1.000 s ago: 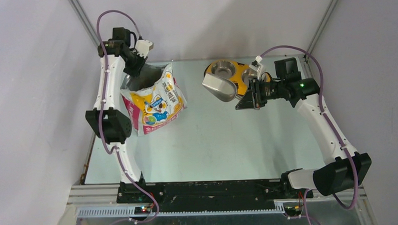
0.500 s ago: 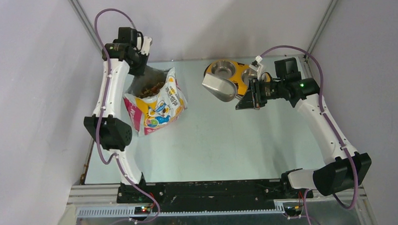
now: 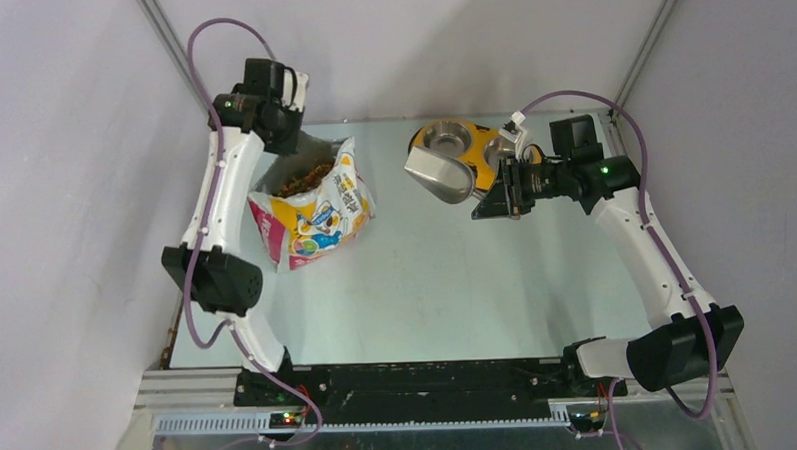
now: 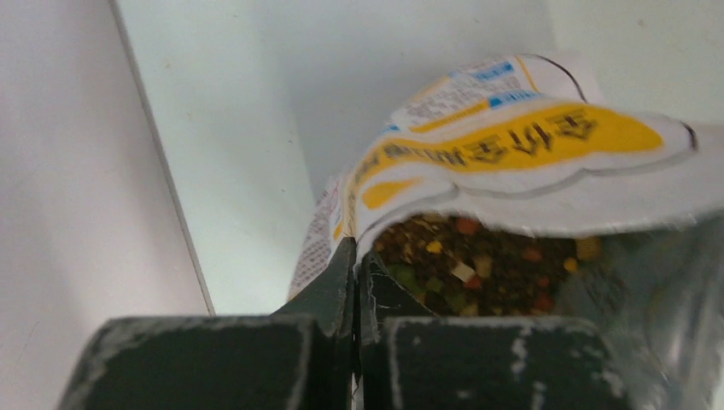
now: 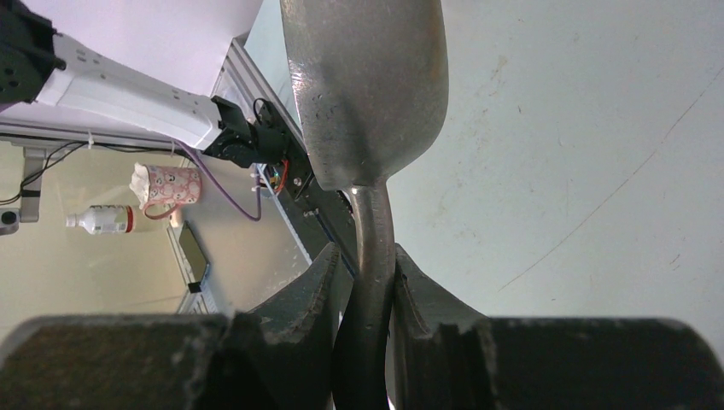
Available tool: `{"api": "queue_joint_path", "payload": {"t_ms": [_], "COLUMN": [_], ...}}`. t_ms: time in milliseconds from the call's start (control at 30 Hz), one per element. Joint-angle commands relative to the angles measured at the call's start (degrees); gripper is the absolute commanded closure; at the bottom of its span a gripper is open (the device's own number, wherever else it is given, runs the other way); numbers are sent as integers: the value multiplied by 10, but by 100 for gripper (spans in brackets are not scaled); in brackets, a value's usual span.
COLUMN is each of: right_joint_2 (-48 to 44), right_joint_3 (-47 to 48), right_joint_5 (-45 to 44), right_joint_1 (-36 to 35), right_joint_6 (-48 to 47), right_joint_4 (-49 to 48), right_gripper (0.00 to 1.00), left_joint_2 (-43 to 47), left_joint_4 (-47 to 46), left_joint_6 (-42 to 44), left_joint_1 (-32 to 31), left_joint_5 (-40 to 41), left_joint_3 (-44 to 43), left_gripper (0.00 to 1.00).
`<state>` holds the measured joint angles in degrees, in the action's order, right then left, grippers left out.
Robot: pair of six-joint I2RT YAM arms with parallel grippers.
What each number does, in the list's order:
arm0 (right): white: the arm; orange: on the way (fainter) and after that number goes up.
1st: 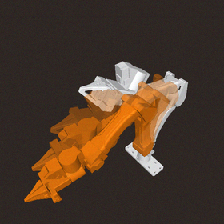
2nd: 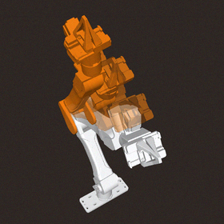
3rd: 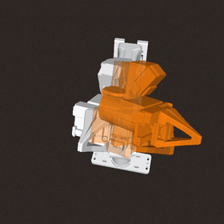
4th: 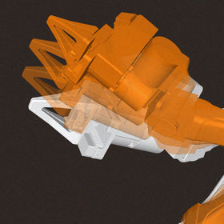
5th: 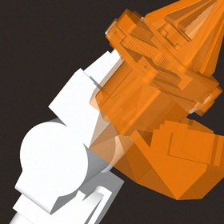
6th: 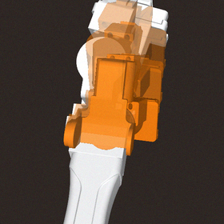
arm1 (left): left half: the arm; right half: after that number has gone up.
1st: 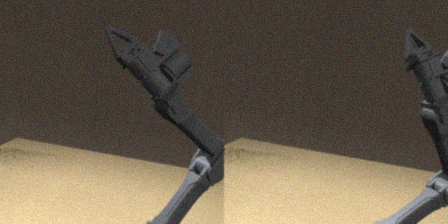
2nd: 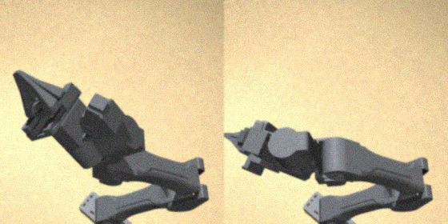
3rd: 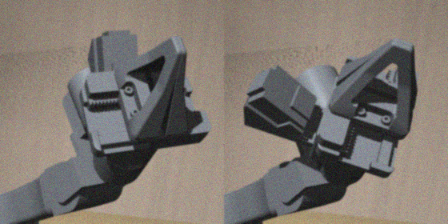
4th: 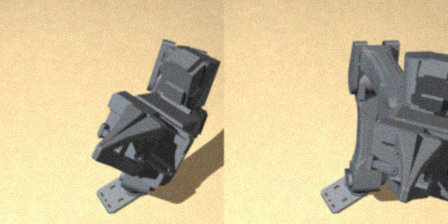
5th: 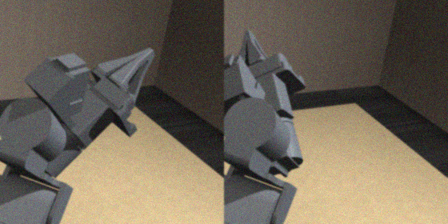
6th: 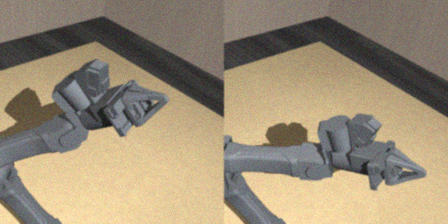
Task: Serve the pet food
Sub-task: Collect the pet food from the pet food bag.
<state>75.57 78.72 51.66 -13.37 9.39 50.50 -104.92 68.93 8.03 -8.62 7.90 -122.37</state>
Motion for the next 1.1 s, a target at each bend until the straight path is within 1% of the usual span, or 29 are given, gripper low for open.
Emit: {"api": "queue_joint_path", "payload": {"t_ms": [0, 67, 167, 267, 333, 400, 467, 600, 733, 900, 1000, 1067], "right_joint_2": [-13, -15, -17, -20, -23, -26, -29, -25, -17, -2, 17, 28], "right_joint_3": [20, 20, 20, 20, 20, 20, 20, 27, 51, 93, 113, 124], "right_joint_5": [18, 17, 16, 16, 17, 16, 16, 27, 14, -28, -52, -70], "right_joint_1": [2, 1, 2, 2, 2, 2, 1, -8, -52, -132, -160, -164], "right_joint_6": [-13, -14, -14, -15, -15, -17, -20, -36, -65, -99, -111, -111], "right_joint_4": [-11, -9, -9, -8, -7, -6, -3, 12, 39, 74, 93, 102], "right_gripper": [100, 100, 100, 100, 100, 100, 100, 100, 100, 100, 100, 100], "left_joint_2": [121, 133, 140, 119, 102, 92, 95, 106, 125, 149, 155, 160], "left_joint_4": [-76, -73, -69, -64, -55, -48, -51, -39, -32, -23, -17, -17], "left_joint_6": [37, 48, 49, 41, 30, 27, 31, 33, 44, 53, 56, 56], "left_joint_1": [-71, -94, -108, -103, -90, -80, -78, -83, -111, -142, -160, -173], "left_joint_5": [-62, -71, -43, 27, 49, 50, 34, -29, -69, -116, -142, -144], "left_joint_3": [63, 76, 66, 35, 19, 16, 31, 49, 78, 109, 123, 129], "left_gripper": [100, 100, 100, 100, 100, 100, 100, 100, 100, 100, 100, 100]}}
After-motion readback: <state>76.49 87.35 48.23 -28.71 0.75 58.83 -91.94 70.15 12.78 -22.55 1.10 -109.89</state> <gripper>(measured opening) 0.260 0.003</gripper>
